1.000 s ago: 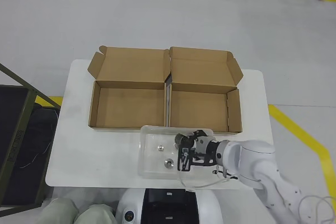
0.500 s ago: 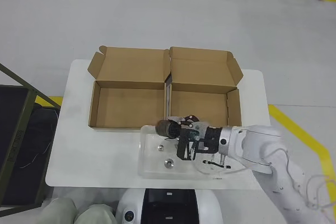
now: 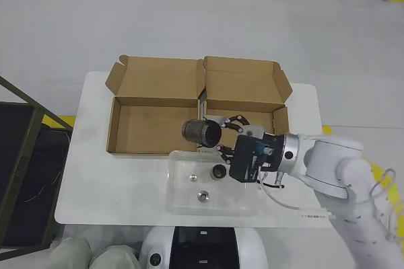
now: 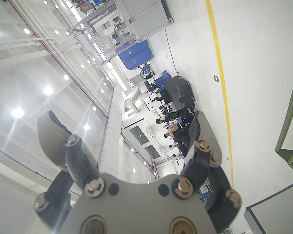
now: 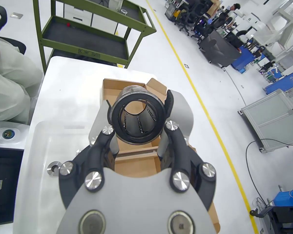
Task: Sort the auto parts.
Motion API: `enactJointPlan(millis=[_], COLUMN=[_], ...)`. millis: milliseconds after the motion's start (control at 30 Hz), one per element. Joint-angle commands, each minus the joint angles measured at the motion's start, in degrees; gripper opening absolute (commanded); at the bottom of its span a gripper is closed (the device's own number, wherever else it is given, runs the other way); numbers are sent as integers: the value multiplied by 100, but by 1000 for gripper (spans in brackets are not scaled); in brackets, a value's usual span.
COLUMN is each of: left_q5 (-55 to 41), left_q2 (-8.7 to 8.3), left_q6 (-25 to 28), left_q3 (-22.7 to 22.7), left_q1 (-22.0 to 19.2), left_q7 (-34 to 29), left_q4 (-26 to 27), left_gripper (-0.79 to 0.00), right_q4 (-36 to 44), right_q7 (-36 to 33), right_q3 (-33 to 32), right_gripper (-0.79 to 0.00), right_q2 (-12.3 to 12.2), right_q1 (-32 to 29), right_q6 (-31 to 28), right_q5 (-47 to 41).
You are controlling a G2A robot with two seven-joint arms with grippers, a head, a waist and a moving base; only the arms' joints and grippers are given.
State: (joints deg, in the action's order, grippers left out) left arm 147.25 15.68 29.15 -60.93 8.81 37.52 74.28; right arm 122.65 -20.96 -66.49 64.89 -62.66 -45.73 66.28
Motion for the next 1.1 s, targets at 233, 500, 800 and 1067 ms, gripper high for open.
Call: enactJointPlan(millis=[233,500,800,1067], left_q5=[0,0,0,0], left_q2=[0,0,0,0], left_q6=[0,0,0,0], left_q3=[0,0,0,0], left_q1=[0,0,0,0], left_q7=[0,0,0,0], left_q4=[0,0,0,0], left_gripper=[0,0,0,0], right_q4=[114,268,403,392], right_q7=[478,732,1059,1116], right_q3=[-381,-793,-1081,-1149], right_gripper=[-785,-785,-785,-785], right_q2=[-13,-46,-72,-90], right_q1=[95,31,-112,-182], right_q6=[285,479,653,683], right_q5=[-287,-437,-323,-279])
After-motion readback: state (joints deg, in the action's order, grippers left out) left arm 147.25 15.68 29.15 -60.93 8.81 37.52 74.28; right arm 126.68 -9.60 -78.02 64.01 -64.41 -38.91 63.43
